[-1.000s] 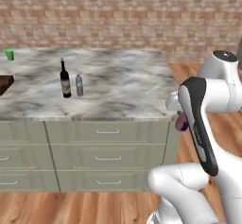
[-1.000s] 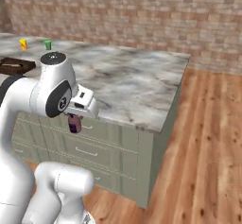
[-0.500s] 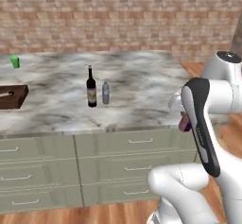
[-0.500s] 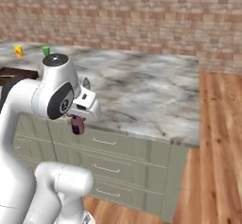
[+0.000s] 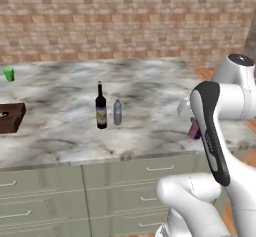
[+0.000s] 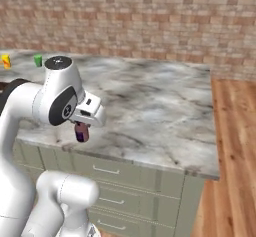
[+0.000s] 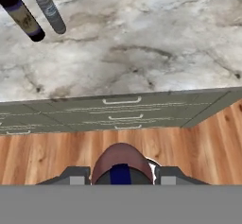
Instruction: Place the drinks on the dining counter in a tight cluster.
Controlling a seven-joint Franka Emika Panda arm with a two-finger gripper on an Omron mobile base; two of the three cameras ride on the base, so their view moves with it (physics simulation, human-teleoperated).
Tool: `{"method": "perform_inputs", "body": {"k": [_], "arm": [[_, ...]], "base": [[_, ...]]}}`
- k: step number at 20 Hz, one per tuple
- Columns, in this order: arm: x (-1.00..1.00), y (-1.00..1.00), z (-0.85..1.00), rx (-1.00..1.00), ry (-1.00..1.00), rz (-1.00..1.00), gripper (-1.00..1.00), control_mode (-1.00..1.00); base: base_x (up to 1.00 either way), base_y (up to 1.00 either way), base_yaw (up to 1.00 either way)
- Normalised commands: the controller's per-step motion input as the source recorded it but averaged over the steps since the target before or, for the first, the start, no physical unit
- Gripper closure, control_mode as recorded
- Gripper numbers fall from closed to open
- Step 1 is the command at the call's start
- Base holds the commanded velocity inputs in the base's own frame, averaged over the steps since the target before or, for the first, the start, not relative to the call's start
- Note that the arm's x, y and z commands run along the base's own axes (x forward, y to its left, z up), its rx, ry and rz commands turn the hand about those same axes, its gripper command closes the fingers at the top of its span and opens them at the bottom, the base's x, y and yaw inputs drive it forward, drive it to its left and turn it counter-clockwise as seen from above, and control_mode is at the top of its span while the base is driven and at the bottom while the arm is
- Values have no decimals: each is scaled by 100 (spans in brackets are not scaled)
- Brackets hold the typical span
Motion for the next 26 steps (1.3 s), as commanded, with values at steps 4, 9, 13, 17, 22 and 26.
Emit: {"method": "perform_inputs", "body": {"k": [4, 9, 13, 17, 22, 26], "arm": [[0, 0, 0, 0, 0, 0, 100, 100], [0, 0, 0, 0, 0, 0, 100, 100], [0, 0, 0, 0, 0, 0, 100, 100], [0, 0, 0, 0, 0, 0, 100, 100], [0, 0, 0, 0, 0, 0, 100, 100], [0, 0, 0, 0, 0, 0, 100, 100]], "base": [[31, 32, -20], [42, 44, -24], [61, 23, -29], [66, 29, -22], [63, 27, -7], [29, 25, 0]]}}
